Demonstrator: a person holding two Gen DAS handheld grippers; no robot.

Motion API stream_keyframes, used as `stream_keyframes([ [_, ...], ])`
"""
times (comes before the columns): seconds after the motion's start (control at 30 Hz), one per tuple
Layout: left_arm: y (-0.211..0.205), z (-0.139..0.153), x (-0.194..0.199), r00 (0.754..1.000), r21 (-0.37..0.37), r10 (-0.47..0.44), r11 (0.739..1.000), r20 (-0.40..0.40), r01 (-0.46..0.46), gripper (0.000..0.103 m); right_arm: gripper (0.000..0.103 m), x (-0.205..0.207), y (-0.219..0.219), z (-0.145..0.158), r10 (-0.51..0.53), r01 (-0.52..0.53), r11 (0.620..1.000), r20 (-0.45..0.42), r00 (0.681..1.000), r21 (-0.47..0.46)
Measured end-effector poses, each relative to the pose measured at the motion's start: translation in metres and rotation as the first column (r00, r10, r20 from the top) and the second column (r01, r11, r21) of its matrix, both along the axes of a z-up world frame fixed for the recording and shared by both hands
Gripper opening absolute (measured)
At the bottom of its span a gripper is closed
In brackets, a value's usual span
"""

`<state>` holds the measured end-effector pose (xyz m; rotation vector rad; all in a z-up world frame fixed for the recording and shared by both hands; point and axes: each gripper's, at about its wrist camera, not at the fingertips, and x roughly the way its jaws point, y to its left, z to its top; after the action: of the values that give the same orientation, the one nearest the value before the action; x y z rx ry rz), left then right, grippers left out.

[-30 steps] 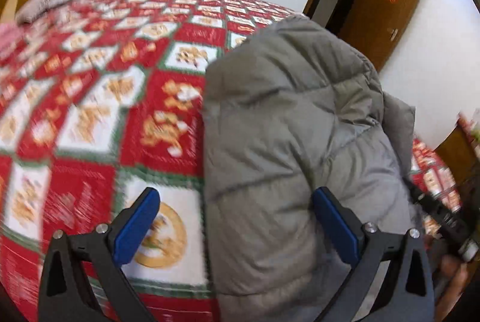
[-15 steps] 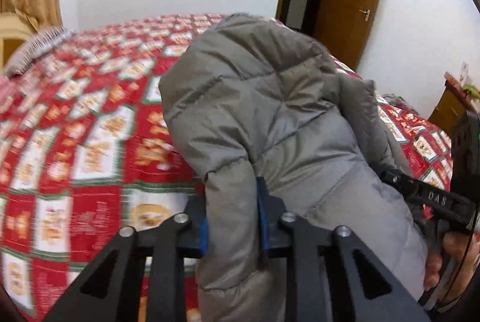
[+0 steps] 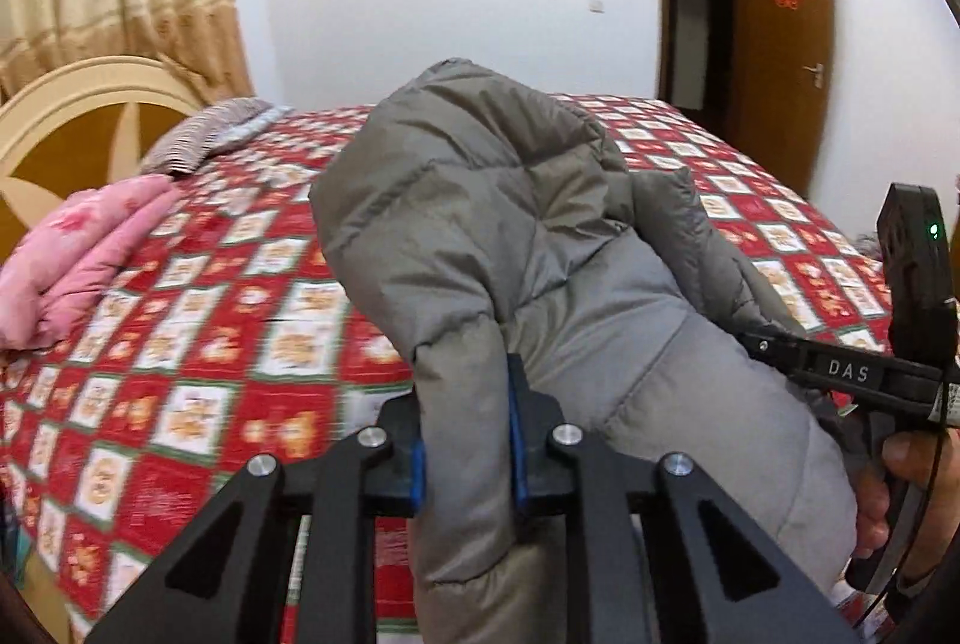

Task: Fold large clothes
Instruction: 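Lower the folded jacket onto the quilt with both grippers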

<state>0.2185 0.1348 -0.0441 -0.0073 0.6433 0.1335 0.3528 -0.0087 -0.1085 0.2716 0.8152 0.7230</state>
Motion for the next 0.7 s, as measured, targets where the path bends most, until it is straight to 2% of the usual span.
stream_keyframes([
  [0.17,0.032,-0.010,-0.010,0.998,0.028,0.063,0.998,-0.018,-0.063,0.021,0.016,-0.007,0.047,0.005,0.070,-0.070,0.998,0.015,0.997,-0.002],
  [0.23,0.039,-0.018,-0.010,0.996,0.041,0.082,0.996,-0.040,-0.080,0.024,0.016,-0.009,0.056,0.001,0.085,-0.085,0.996,0.008,0.996,-0.009],
  [0.4,0.057,-0.054,-0.008,0.982,0.053,0.146,0.989,-0.118,-0.141,0.059,0.017,-0.007,0.078,-0.025,0.098,-0.100,0.993,-0.033,0.995,-0.068],
  [0.6,0.065,-0.066,-0.014,0.977,0.032,0.192,0.981,-0.093,-0.189,0.086,0.029,-0.008,0.081,-0.040,0.085,-0.089,0.984,-0.032,0.996,-0.156],
  [0.7,0.066,-0.070,-0.013,0.977,0.015,0.189,0.982,-0.097,-0.189,0.087,0.033,-0.002,0.079,-0.049,0.077,-0.085,0.981,-0.050,0.996,-0.176],
])
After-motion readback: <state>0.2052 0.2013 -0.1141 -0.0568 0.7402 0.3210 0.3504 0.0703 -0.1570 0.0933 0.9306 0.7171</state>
